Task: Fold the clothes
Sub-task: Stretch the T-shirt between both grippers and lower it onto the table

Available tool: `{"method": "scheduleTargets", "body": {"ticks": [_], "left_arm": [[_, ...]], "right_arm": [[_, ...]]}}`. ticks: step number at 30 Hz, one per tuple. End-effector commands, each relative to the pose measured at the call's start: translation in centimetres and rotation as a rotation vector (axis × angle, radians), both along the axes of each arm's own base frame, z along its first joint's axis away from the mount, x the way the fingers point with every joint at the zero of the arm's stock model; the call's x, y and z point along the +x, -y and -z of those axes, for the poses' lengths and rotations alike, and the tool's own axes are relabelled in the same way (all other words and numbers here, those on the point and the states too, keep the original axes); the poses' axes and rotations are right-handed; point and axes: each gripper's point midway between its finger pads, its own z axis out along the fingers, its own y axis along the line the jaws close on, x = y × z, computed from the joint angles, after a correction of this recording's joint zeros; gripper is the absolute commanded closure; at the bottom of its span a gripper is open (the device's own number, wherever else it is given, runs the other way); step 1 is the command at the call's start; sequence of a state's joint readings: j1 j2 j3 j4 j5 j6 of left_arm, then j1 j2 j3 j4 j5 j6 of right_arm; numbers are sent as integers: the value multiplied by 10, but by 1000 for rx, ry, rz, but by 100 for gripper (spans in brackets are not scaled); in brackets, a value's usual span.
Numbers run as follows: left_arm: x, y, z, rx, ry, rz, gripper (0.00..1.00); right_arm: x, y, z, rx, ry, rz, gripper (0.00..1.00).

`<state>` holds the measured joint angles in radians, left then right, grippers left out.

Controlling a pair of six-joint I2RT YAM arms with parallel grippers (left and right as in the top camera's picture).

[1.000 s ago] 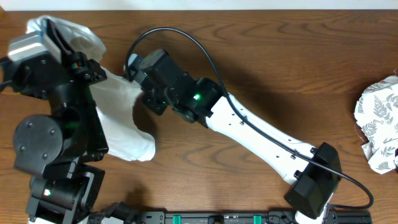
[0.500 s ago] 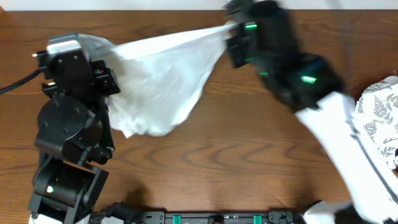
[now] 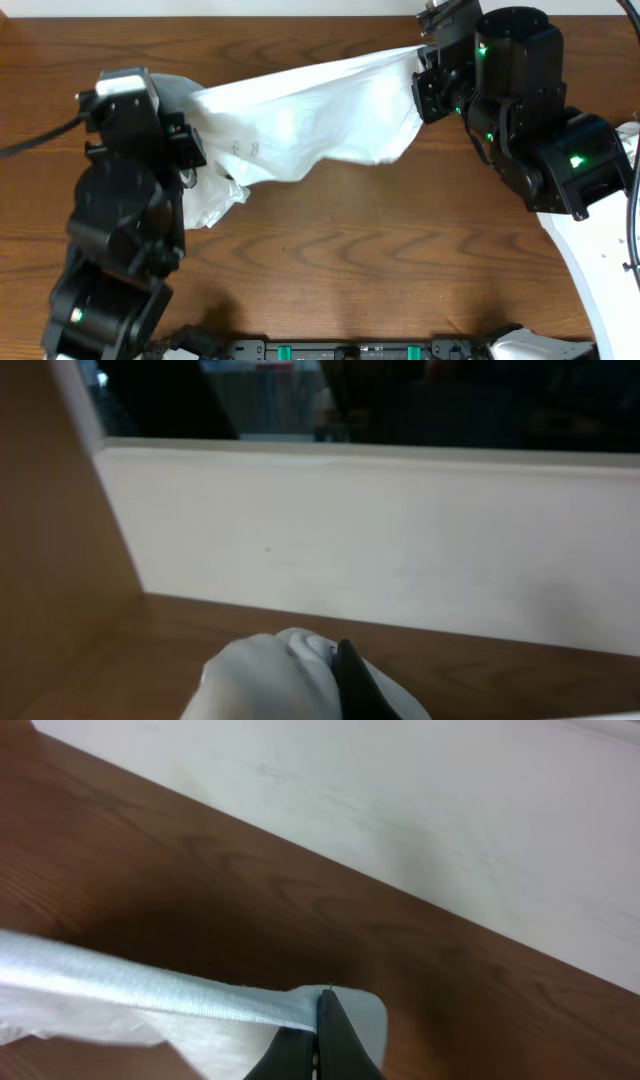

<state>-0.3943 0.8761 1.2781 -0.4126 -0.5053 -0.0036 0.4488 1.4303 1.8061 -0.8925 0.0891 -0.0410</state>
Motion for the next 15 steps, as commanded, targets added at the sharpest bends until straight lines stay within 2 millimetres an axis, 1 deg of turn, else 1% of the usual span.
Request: {"method": "scheduleTargets", "body": {"ticks": [1,4,7,12,15], "left_arm": [[-35,-17,-32,-40,100,-44,94],[-46,-7,-31,-66,101,20,94],[-53,5,-34,-75,109,82,94],[-70,19,-57,-113,154,189,94],[-79,30,-69,-134,172,267,94]], "right_arm": [[1,48,-21,-48,75,187,99],[-12,55,-32,-39,98,193,99],[-31,63,-43,-30,115,194,99],[-69,79,-61,-8,150,192,99],[-89,87,-68,2,168,193,99]]}}
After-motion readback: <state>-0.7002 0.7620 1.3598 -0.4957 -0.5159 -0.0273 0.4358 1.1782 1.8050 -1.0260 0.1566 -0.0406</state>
